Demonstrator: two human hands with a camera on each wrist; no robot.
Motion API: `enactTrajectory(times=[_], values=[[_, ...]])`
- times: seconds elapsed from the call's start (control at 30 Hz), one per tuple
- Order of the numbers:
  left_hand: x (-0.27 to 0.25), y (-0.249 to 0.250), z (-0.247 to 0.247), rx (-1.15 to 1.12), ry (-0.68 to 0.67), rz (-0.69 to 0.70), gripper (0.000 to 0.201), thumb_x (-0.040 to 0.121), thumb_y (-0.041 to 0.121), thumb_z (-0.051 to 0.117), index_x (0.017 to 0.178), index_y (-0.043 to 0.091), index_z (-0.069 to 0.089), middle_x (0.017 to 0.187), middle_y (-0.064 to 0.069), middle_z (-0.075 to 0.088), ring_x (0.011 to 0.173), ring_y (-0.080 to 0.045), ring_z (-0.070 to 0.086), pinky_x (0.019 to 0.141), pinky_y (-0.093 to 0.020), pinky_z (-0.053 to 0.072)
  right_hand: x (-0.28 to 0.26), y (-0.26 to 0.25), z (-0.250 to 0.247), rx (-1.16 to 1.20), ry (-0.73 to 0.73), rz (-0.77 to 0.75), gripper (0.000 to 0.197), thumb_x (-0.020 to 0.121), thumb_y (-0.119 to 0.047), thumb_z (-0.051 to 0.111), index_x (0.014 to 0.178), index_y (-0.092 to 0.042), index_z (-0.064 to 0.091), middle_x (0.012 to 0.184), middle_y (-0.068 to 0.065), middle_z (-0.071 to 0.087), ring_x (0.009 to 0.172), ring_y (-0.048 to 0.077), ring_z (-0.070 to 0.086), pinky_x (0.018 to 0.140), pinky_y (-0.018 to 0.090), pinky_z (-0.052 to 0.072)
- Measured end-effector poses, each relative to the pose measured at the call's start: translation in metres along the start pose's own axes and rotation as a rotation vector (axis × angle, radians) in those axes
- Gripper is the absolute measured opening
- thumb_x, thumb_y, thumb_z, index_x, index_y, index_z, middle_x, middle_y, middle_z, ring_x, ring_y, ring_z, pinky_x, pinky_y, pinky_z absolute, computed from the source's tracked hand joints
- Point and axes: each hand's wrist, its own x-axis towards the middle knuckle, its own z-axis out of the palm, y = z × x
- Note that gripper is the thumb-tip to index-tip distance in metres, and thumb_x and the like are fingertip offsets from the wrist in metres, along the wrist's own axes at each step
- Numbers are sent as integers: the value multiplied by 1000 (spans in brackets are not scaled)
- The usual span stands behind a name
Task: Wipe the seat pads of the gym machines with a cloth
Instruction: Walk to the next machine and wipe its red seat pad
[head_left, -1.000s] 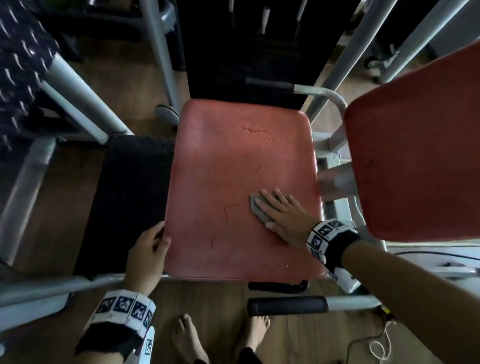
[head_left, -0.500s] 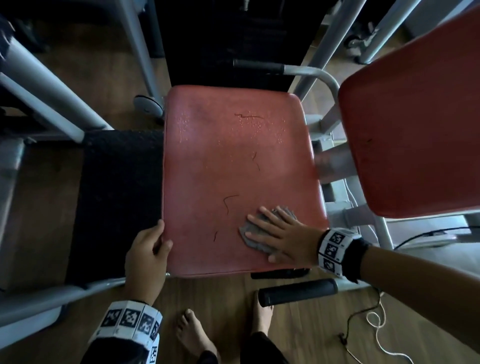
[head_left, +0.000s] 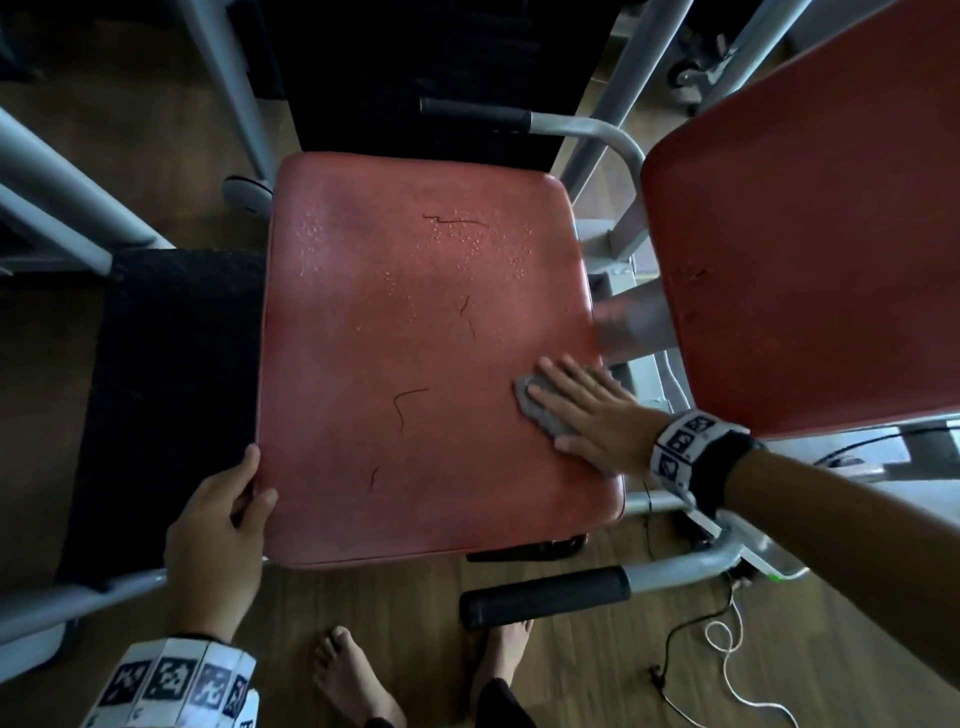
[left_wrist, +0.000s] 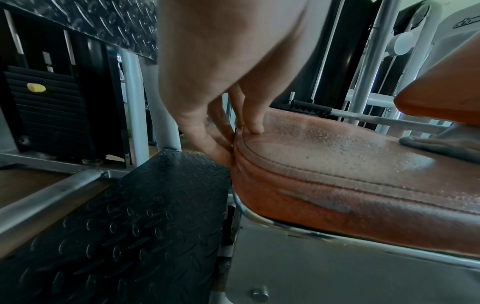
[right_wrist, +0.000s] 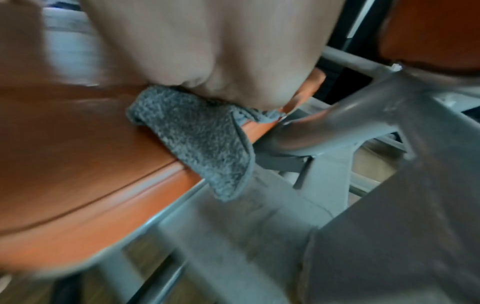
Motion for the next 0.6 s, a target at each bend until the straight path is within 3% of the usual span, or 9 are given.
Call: enactTrajectory(times=[0.07,0.17,0.23,0.33,0.47,0.6], values=[[0,1,1,8,7,-33,47,92,14,61,138,18,52,132,-9,57,112,-29,60,98,-45,46,14,14,-4,101,44,148,70,87,-70,5,146,-39,-18,158,-1,-21,145,23,-17,120,50,4],[-1,3,1,-6,19,-60,47,91,14,62,137,20,52,134,-8,57,112,-28,59,98,-43,46,32,18,-7,241,101,353,81,82,-68,7,151,-30,-11,160,3,-17,148,30,-8,119,50,5],[-1,7,0,-28,21,-82,47,91,14,63,136,21,53,133,-8,57,111,-27,59,97,-43,47,37,13,-6,303,127,446,78,88,-65,16,152,-28,-9,160,5,-14,147,35,-3,117,50,4],[-1,12,0,-26,34,-112,47,90,12,64,135,22,56,132,-8,58,109,-26,60,96,-42,47,36,1,-11,386,141,544,72,98,-47,35,153,-24,-5,161,6,-10,147,36,-2,119,50,8],[0,15,3,-28,59,-150,47,88,9,66,133,21,57,130,-10,60,106,-27,62,98,-43,47,20,-22,-26,538,187,647,72,99,-33,44,152,-7,4,156,21,10,141,38,21,114,42,22],[0,16,7,-45,90,-169,46,88,6,65,132,18,58,130,-11,60,104,-28,63,97,-43,47,-3,-31,-21,782,41,907,62,99,-36,44,144,0,23,134,28,49,122,40,50,98,39,39]])
